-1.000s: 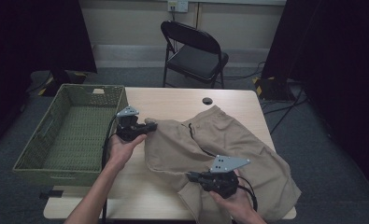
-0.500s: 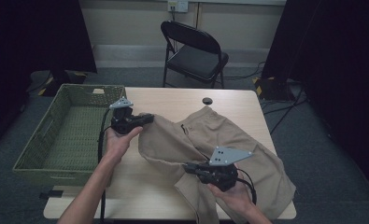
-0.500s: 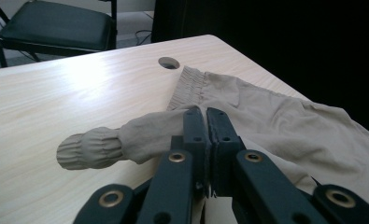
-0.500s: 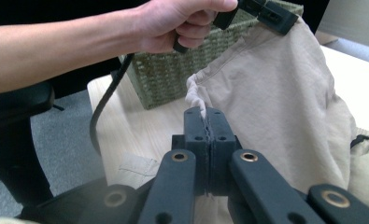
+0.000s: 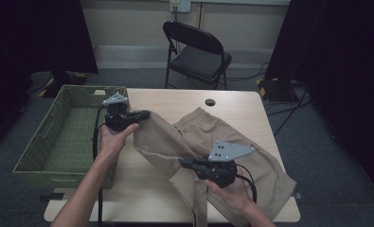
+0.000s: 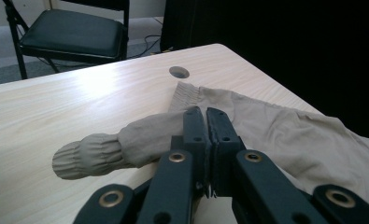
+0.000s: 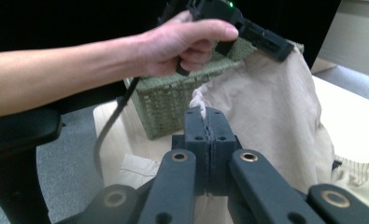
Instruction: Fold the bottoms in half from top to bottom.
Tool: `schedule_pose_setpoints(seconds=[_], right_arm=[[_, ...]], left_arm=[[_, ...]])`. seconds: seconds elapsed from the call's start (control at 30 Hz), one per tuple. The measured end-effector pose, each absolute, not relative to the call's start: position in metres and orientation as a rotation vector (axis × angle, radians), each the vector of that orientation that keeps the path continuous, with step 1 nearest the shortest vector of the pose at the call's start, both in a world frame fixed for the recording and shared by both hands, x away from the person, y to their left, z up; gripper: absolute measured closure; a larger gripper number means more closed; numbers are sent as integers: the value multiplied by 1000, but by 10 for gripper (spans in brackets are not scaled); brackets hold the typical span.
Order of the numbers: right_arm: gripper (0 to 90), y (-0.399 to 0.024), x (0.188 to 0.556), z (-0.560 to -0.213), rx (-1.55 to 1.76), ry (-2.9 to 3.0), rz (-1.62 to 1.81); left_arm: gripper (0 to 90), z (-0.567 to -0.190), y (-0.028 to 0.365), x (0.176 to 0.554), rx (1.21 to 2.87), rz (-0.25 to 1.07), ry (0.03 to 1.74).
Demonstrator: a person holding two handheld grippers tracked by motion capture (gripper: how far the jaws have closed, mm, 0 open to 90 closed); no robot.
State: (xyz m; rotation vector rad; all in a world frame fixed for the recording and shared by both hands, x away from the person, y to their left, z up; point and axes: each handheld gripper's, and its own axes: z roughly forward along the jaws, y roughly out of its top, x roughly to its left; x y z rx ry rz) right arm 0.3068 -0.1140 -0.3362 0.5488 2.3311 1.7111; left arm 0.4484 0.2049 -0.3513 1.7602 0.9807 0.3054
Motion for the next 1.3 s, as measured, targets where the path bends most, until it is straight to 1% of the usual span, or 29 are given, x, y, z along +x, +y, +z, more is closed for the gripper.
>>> schedule_pose_setpoints(seconds=[0.2,0.47,0.63,0.7,0.77,0.87,1.0,1.1,1.13,1.3], right_arm=[[893,-102,306,-321,487,2314,1735],[893,-88,308,-300,434,2265,1805],[894,-78,309,-285,380,2249,1827],[894,-73,309,-273,352,2220,1855],[894,-72,307,-268,336,2198,1879],[893,-75,305,-267,338,2180,1896],[893,-83,305,-276,366,2199,1868],[893,-100,304,-290,420,2206,1852],[893,-100,304,-290,420,2206,1852],[893,-126,301,-303,491,2194,1825]], left_arm=[[877,-337,208,450,1767,334,976],[878,-310,219,450,1745,385,966],[878,-295,227,448,1743,413,965],[878,-286,232,449,1732,425,973],[878,-283,235,450,1710,410,978],[878,-284,236,453,1709,417,1001],[878,-296,223,456,1740,410,989],[877,-305,212,459,1748,399,975],[877,-308,208,460,1746,395,970],[877,-316,186,466,1757,382,962]])
